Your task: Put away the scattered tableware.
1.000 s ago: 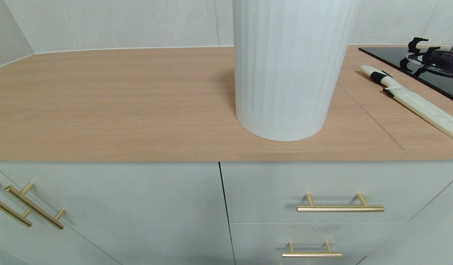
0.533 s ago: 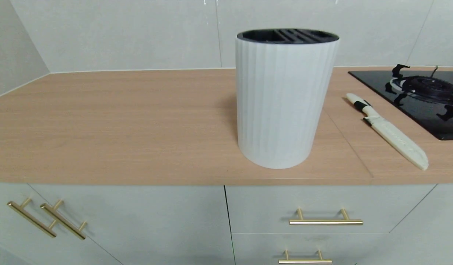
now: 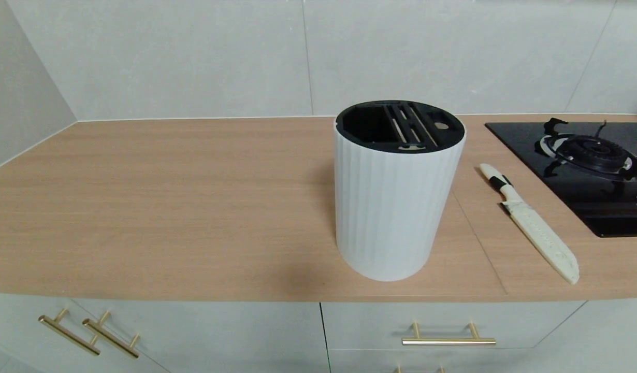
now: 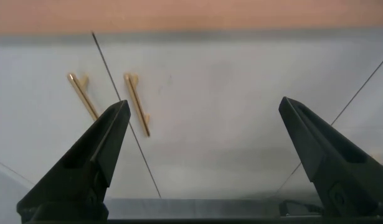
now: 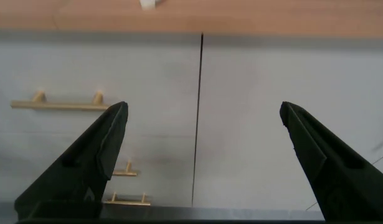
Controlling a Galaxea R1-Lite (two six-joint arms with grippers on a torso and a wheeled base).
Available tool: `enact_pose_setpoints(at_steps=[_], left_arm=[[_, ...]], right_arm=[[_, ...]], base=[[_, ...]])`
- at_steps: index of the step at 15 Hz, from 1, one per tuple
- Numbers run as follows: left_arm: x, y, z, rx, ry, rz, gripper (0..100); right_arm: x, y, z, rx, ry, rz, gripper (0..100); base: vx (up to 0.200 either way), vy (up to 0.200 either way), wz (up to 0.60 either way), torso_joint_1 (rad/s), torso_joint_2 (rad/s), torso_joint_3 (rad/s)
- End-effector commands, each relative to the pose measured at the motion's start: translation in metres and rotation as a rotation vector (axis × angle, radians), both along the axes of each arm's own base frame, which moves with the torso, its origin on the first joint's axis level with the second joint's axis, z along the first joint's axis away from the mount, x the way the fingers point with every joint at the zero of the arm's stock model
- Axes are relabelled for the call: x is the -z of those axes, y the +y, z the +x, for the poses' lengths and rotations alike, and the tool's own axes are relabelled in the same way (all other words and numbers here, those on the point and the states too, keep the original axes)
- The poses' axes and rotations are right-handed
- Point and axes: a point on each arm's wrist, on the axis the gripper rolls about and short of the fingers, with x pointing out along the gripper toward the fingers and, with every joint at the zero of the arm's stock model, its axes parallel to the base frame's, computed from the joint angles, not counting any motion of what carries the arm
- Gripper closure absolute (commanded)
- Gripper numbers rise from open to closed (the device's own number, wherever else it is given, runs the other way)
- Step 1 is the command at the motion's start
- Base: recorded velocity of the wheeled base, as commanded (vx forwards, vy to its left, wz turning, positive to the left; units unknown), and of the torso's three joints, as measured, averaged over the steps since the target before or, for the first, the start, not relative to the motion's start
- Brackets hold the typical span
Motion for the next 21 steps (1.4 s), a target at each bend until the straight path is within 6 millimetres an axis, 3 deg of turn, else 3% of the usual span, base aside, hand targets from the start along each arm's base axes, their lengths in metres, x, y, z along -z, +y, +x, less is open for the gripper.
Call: enact_pose_setpoints(at_steps=[1, 21], left_arm=[[-0.0001, 0.0, 0.0, 0.0, 0.0, 0.0, 0], [-0.0001, 0.0, 0.0, 0.0, 0.0, 0.0, 0]], right_arm=[[-0.0001, 0.0, 0.0001, 0.0, 0.001, 0.0, 0], [-0.0001, 0.0, 0.0001, 0.0, 0.001, 0.0, 0]], base=[[0.0, 0.0, 0.0, 0.232, -0.5, -0.271], [0.0, 0.0, 0.0, 0.255, -0.52, -0.27]])
